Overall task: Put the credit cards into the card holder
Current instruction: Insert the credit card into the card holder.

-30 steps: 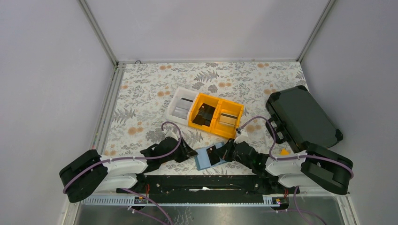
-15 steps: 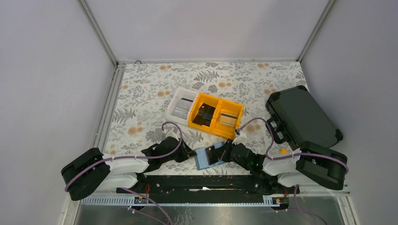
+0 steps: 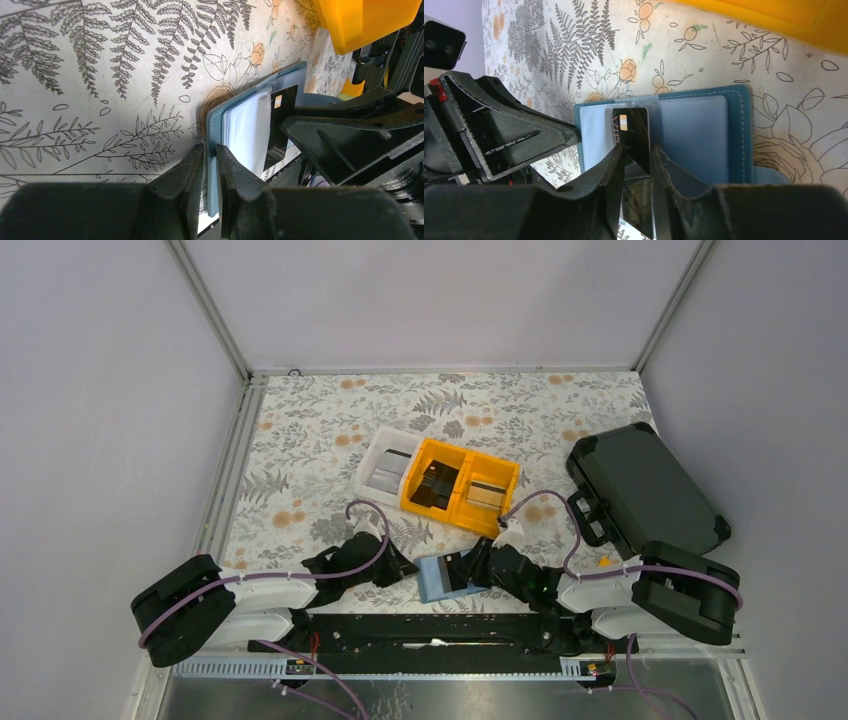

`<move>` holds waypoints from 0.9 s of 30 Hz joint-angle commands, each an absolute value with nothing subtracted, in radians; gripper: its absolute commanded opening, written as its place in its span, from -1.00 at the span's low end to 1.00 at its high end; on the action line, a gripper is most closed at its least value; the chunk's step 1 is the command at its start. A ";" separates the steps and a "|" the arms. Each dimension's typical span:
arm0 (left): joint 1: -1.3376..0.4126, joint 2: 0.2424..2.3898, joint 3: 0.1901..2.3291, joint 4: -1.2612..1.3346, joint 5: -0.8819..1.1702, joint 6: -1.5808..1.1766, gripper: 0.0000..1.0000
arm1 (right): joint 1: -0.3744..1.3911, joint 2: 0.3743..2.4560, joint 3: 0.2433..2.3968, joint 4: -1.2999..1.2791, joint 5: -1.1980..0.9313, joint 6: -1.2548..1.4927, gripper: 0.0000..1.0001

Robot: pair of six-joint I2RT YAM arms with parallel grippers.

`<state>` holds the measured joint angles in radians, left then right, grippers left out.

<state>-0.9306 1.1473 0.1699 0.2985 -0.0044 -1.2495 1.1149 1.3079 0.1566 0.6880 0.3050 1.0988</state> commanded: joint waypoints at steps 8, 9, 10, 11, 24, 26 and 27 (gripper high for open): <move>-0.945 1.150 0.167 0.169 -0.020 -1.233 -0.62 | 1.137 1.232 0.263 0.401 0.373 0.952 -0.12; -0.946 1.147 0.167 0.166 -0.021 -1.233 -0.62 | 1.138 1.233 0.272 0.387 0.376 0.943 -0.11; -0.946 1.143 0.166 0.165 -0.021 -1.233 -0.62 | 1.139 1.234 0.279 0.368 0.378 0.932 -0.10; -0.946 1.141 0.166 0.163 -0.023 -1.233 -0.62 | 1.141 1.236 0.286 0.358 0.381 0.923 -0.10; -0.953 1.160 0.184 0.187 -0.006 -1.212 -0.72 | 1.165 1.447 0.422 0.444 0.191 0.858 -0.11; -0.954 1.156 0.183 0.182 -0.009 -1.214 -0.73 | 1.169 1.456 0.441 0.433 0.193 0.852 -0.07; -0.954 1.149 0.181 0.178 -0.011 -1.216 -0.74 | 1.169 1.452 0.443 0.423 0.203 0.851 -0.04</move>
<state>-0.9413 1.1358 0.1780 0.2619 -0.0044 -1.2366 1.1439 1.4197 0.4110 0.4377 0.2741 0.8707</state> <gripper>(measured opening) 0.138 0.459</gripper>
